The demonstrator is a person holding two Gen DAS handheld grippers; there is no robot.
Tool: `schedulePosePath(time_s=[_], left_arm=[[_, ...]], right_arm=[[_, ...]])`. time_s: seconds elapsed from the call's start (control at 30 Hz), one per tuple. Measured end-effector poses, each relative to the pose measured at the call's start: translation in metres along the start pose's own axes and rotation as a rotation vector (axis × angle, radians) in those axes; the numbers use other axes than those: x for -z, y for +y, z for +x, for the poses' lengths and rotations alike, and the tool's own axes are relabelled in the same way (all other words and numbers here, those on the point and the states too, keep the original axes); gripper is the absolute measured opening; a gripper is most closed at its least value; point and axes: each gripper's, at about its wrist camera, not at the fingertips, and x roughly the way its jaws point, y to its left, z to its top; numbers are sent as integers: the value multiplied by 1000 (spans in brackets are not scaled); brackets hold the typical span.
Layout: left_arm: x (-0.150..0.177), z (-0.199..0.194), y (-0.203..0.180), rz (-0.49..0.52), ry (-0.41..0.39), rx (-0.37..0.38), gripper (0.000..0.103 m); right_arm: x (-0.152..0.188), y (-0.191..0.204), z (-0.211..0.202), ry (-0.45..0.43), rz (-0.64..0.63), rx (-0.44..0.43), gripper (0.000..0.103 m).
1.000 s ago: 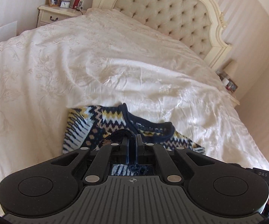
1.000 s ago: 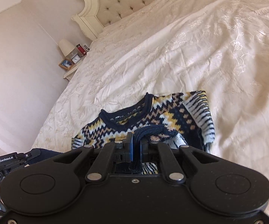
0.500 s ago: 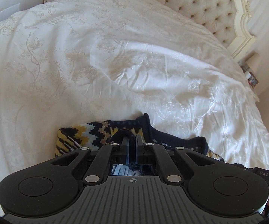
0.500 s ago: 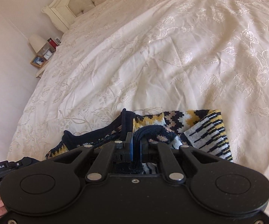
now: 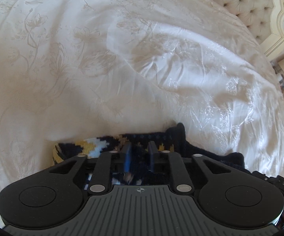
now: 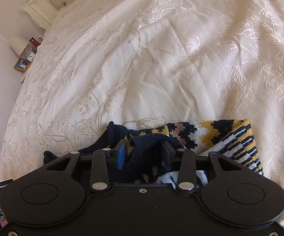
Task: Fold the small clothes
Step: 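Lift the hem with both tools and carry it toward the collar, then lay the hem down near the collar and open both tools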
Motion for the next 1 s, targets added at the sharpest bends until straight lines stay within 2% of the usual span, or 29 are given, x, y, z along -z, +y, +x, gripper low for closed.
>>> schedulePosePath(time_s=[0.03, 0.17, 0.3, 0.4, 0.53, 0.63, 0.8, 0.9, 1.0], left_arm=[[-3, -2, 0, 2, -21, -5, 36], [-19, -10, -2, 10, -45, -27, 36], [-23, -28, -14, 86, -60, -64, 38], [-12, -40, -29, 167, -49, -75, 41], [15, -42, -48, 272, 5, -56, 42], [36, -32, -58, 333, 63, -37, 43], [42, -9, -53, 329, 99, -59, 43], [31, 6, -41, 299, 108, -107, 43], [21, 19, -28, 261, 133, -111, 43]], right_arm=[[-2, 1, -2, -15, 4, -1, 59], [-13, 5, -10, -53, 11, 0, 61], [-14, 17, -25, -88, -55, 1, 69], [-4, 34, -33, -88, -170, 15, 75], [20, 56, -29, -25, -331, 9, 75], [35, 67, -19, 22, -398, -4, 75], [39, 73, 2, 71, -441, -9, 76], [28, 68, 18, 86, -433, 23, 77], [13, 56, 35, 102, -380, 72, 77]])
